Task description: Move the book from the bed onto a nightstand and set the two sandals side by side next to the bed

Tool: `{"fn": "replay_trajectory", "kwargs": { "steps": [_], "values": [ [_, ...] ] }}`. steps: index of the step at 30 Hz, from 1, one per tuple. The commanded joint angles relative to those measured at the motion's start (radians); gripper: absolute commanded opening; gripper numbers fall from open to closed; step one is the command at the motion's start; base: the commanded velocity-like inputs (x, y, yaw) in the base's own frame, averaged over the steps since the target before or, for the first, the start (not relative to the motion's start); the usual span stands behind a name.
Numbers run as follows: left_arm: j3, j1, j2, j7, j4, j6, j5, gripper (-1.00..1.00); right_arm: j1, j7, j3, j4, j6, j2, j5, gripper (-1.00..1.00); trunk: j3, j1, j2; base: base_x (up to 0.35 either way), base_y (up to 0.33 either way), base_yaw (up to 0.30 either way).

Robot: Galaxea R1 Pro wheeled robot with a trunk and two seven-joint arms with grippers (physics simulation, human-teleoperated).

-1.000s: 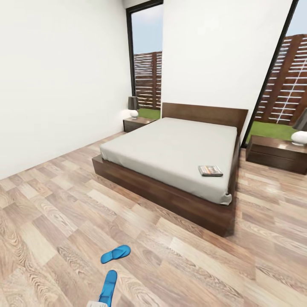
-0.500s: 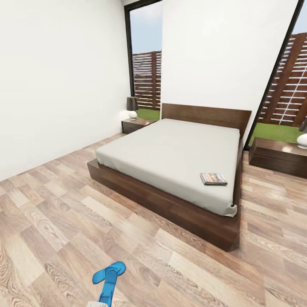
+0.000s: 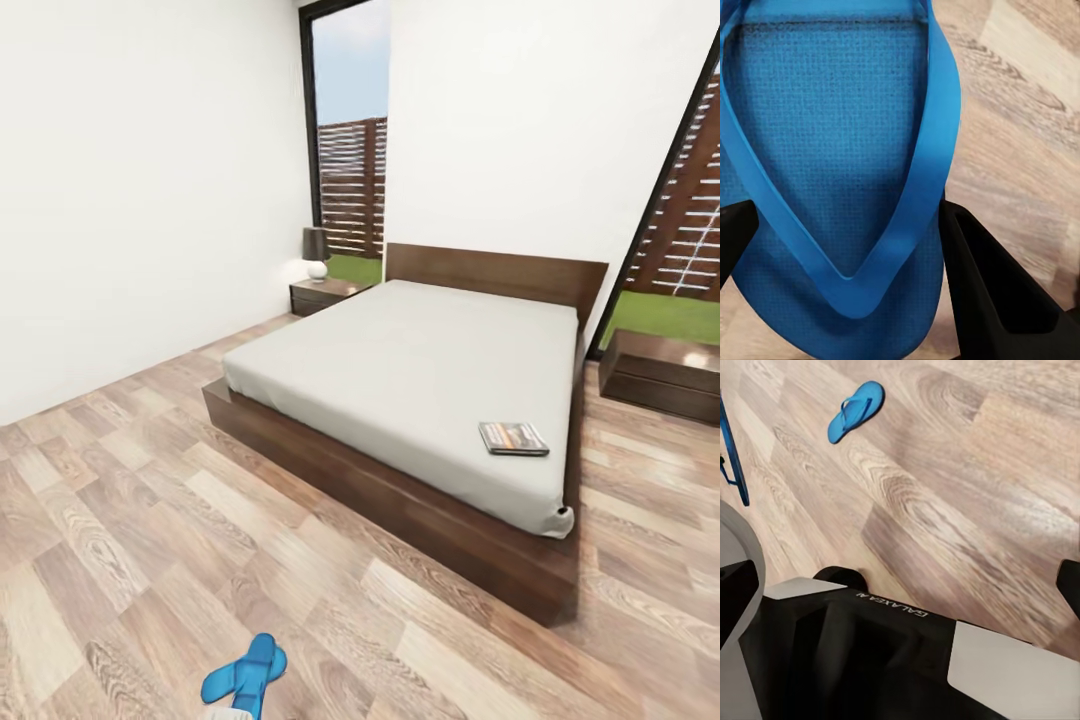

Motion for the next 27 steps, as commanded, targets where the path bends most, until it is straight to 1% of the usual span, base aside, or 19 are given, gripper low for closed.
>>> {"fn": "replay_trajectory", "kwargs": {
  "steps": [1, 7, 12, 23, 27],
  "values": [
    [0.001, -0.001, 0.000, -0.004, 0.001, -0.003, 0.000, -1.00, 0.000, 0.004, -0.001, 0.000, 0.010, 0.000, -0.008, 1.00, -0.001, 0.000, 0.000, 0.015, -0.004, 0.232],
    [0.001, -0.001, 0.000, -0.004, 0.001, -0.003, 0.000, -1.00, 0.000, 0.004, -0.001, 0.000, 0.010, 0.000, -0.008, 1.00, -0.002, 0.000, 0.000, 0.003, -0.001, 0.243],
    [0.001, -0.001, 0.000, -0.004, 0.001, -0.003, 0.000, -1.00, 0.000, 0.004, -0.001, 0.000, 0.010, 0.000, -0.008, 1.00, -0.002, 0.000, 0.000, 0.000, 0.000, 0.098],
    [0.001, -0.001, 0.000, -0.004, 0.001, -0.003, 0.000, -1.00, 0.000, 0.004, -0.001, 0.000, 0.010, 0.000, -0.008, 1.00, -0.002, 0.000, 0.000, 0.000, 0.000, 0.205],
    [0.001, -0.001, 0.000, -0.004, 0.001, -0.003, -0.001, -1.00, 0.000, 0.004, -0.001, 0.000, 0.010, 0.000, -0.008, 1.00, -0.002, 0.000, 0.000, 0.008, 0.000, 0.098]
  ]
}}
